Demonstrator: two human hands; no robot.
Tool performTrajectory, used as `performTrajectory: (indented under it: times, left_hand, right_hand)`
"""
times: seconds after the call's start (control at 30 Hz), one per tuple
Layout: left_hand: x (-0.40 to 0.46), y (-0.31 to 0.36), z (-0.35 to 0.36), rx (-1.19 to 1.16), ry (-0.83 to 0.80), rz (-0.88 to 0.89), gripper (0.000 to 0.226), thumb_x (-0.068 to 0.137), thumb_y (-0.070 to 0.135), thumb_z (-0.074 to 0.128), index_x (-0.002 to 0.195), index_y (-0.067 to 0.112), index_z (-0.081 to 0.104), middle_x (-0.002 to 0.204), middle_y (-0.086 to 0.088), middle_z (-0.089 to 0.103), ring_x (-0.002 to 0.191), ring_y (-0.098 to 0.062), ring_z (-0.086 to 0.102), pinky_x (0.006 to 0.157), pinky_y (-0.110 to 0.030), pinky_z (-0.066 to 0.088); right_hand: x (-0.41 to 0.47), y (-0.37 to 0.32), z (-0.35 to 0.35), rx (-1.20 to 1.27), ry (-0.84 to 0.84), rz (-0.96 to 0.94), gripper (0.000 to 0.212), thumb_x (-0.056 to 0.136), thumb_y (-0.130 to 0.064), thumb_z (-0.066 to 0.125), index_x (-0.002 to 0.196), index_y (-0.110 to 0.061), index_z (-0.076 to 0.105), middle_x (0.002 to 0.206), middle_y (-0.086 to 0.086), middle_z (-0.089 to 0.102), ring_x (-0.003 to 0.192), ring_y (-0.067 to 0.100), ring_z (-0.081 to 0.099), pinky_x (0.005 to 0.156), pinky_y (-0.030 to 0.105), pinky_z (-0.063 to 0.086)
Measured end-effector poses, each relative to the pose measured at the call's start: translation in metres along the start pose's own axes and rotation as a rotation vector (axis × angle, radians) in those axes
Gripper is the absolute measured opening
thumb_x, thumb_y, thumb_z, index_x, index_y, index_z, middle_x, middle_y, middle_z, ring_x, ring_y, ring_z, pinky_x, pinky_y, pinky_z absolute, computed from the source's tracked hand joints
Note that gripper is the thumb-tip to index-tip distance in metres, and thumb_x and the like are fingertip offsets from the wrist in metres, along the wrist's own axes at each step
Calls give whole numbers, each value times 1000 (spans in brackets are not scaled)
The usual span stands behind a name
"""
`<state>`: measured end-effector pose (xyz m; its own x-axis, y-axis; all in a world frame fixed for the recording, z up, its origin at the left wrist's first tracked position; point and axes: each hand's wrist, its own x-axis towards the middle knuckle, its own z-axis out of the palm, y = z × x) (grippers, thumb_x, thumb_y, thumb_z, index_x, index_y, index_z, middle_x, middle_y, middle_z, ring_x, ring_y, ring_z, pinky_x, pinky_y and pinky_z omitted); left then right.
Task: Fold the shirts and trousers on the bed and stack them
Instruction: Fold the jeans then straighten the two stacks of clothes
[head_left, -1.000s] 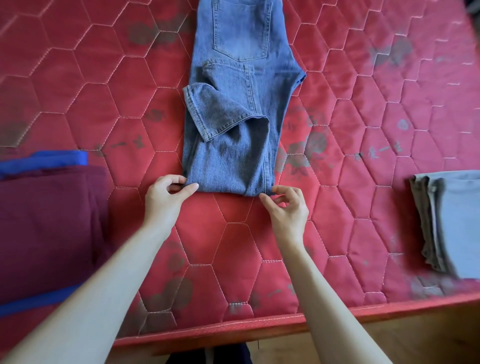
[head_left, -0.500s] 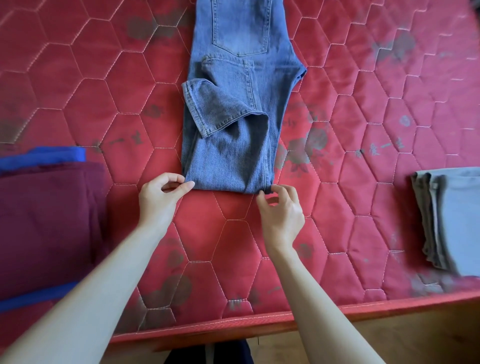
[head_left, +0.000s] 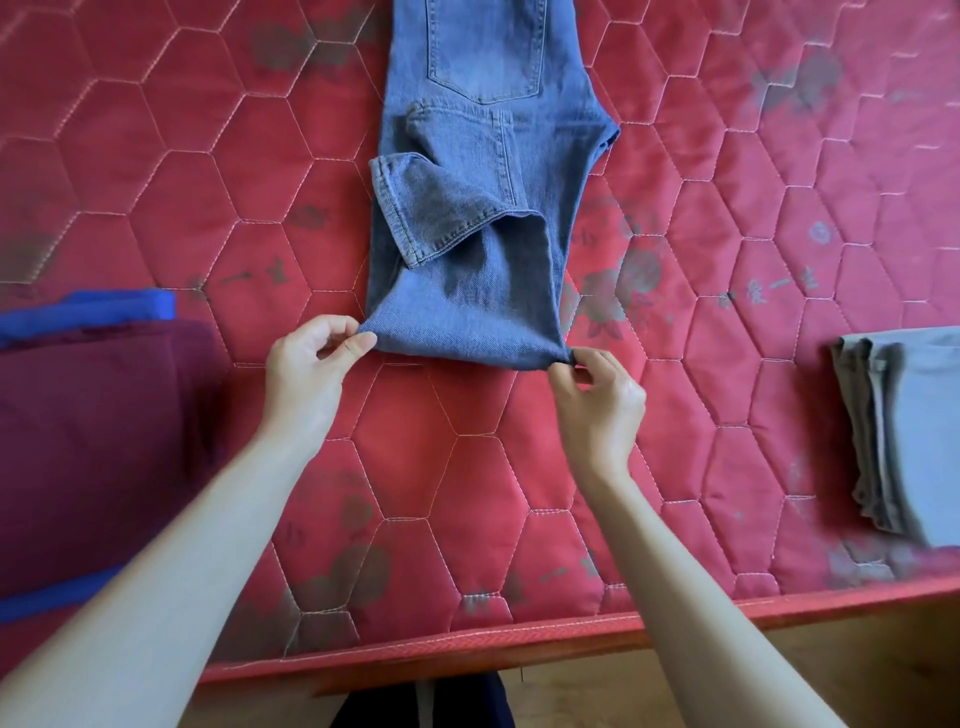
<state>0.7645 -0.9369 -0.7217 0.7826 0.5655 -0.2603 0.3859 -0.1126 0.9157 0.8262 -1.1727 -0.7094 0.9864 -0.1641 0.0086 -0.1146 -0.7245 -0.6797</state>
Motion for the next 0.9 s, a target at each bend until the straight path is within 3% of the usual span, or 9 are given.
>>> performTrajectory:
  times: [0.13, 0.2, 0.33, 0.47, 0.57, 0.73, 0.83, 0.9]
  left_hand:
    - [-7, -11, -3, 40, -59, -70, 10, 87, 13, 69, 81, 20, 65, 76, 6, 60, 70, -5, 49, 67, -8, 40]
    - [-13, -16, 0, 38, -81, -107, 13, 88, 10, 68, 80, 19, 62, 78, 4, 60, 73, -6, 50, 72, -13, 41]
    - [-13, -14, 4, 87, -153, -84, 20, 85, 14, 72, 80, 26, 57, 77, 12, 63, 65, 8, 53, 68, -7, 41]
    - [-5, -7, 5, 90, -130, -106, 23, 78, 21, 79, 87, 35, 63, 81, 13, 71, 66, 10, 57, 72, -10, 44]
    - [-5, -9, 6, 15, -22, -179, 23, 78, 9, 77, 79, 29, 65, 80, 6, 71, 62, 10, 59, 75, -16, 45]
    - [-10, -8, 7, 121, -44, -188, 19, 80, 18, 76, 91, 28, 64, 80, 15, 70, 72, 8, 62, 75, -13, 43]
    - [-6, 0, 10, 236, -83, -99, 24, 83, 25, 74, 106, 25, 64, 87, 16, 69, 80, 4, 61, 72, -7, 39]
    - [3, 8, 16, 352, -42, 48, 32, 84, 23, 73, 113, 18, 63, 103, 6, 68, 91, -12, 61, 80, -18, 42]
  right_hand:
    - [4, 18, -4, 136, -211, 117, 15, 79, -4, 56, 79, -11, 70, 80, 4, 68, 69, 21, 67, 66, 35, 54]
    - [3, 24, -2, 223, -311, 190, 25, 82, 3, 53, 80, -17, 68, 87, 10, 67, 64, 12, 67, 60, 29, 56]
    - [3, 31, -5, 213, -390, 143, 25, 83, -2, 60, 86, -25, 67, 91, -4, 61, 70, 7, 60, 70, 27, 53]
    - [7, 31, -8, 150, -342, 43, 4, 87, -25, 69, 85, -24, 71, 87, -1, 63, 77, 11, 57, 70, 18, 41]
    - [11, 35, -7, 66, -365, 92, 13, 92, -21, 63, 86, -12, 72, 86, 5, 62, 83, 21, 58, 68, 25, 35]
    - [7, 32, -6, 20, -334, 173, 4, 86, -29, 69, 85, -26, 69, 94, -2, 66, 92, 18, 62, 81, 34, 47]
    - [15, 19, -7, -47, -222, -23, 34, 80, -28, 73, 113, -22, 63, 113, -5, 60, 108, 18, 54, 91, 32, 44]
    - [27, 2, -4, -105, -143, -250, 52, 77, -23, 75, 125, -16, 59, 124, 0, 57, 114, 21, 49, 95, 27, 39]
